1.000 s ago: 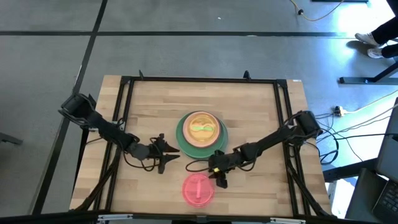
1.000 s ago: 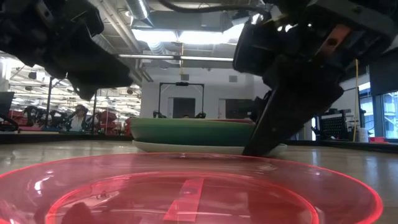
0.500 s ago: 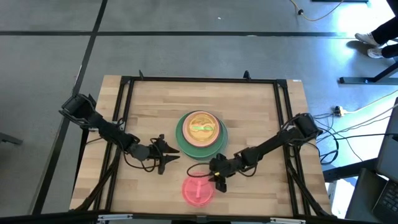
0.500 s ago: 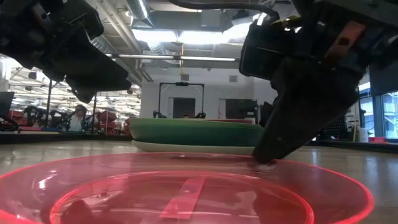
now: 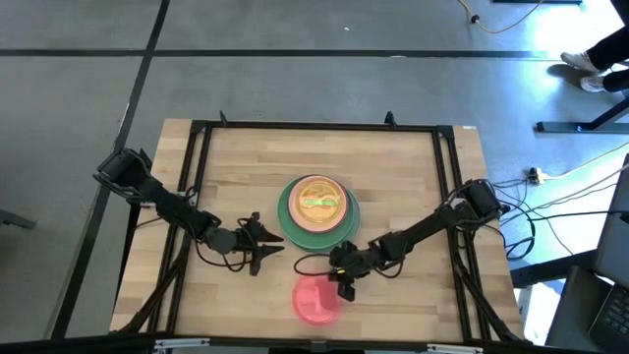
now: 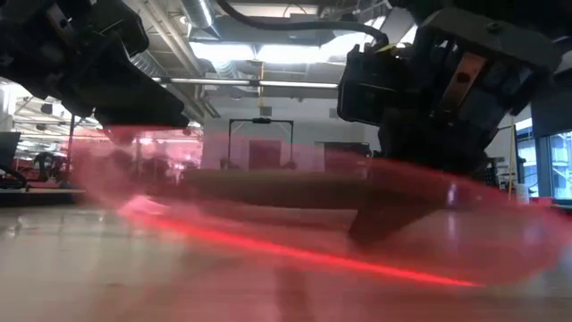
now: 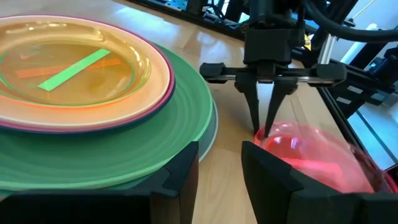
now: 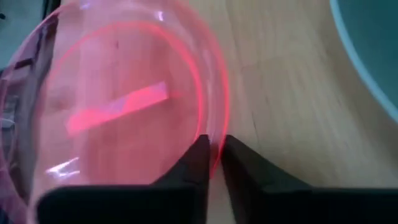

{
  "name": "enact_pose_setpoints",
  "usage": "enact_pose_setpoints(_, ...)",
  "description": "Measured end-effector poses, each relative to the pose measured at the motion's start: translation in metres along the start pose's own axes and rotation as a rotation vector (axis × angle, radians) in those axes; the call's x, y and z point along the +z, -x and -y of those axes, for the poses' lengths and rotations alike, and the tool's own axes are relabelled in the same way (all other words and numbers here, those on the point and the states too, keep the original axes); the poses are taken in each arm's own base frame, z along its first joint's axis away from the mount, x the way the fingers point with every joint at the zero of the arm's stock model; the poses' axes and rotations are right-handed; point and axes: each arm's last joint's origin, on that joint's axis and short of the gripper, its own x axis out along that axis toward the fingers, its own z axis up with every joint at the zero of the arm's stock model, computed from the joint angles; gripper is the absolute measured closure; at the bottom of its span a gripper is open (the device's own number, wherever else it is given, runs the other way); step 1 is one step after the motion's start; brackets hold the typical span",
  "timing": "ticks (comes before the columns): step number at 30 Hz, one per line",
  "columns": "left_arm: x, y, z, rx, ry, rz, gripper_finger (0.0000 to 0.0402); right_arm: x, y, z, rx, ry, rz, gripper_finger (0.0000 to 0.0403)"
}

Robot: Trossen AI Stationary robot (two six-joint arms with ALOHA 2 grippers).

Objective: Stack plastic plates
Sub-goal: Stack the light pink plate on top of the light green plate

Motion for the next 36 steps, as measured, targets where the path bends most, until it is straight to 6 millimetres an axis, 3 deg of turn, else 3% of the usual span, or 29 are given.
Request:
enact_pose_setpoints(4, 0.0, 0.0, 0.0, 0.001, -0.001, -0.001, 0.0286, 0.0, 0.0, 0.001, -0.017, 0.03, 0.014, 0.0396)
enact_pose_setpoints(13, 0.0, 0.0, 0.0, -0.001, -0.001, -0.003, 0.0286, 0.007, 0.014, -0.004, -0.052, 0.118, 0.048, 0.0398)
enact_pose_setpoints(20, -0.001, 0.001, 0.001, -0.003, -0.003, -0.004, 0.0286, 0.025, 0.048, -0.011, -0.115, 0.21, 0.125, 0.04)
enact_pose_setpoints(26, -0.001, 0.001, 0.001, -0.003, -0.003, -0.004, 0.0286, 0.052, 0.082, -0.009, -0.157, 0.251, 0.187, 0.0401)
enact_pose_setpoints(36, -0.001, 0.001, 0.001, -0.006, -0.004, -0.006, 0.0286, 0.105, 0.139, 0.023, -0.277, 0.279, 0.306, 0.0402)
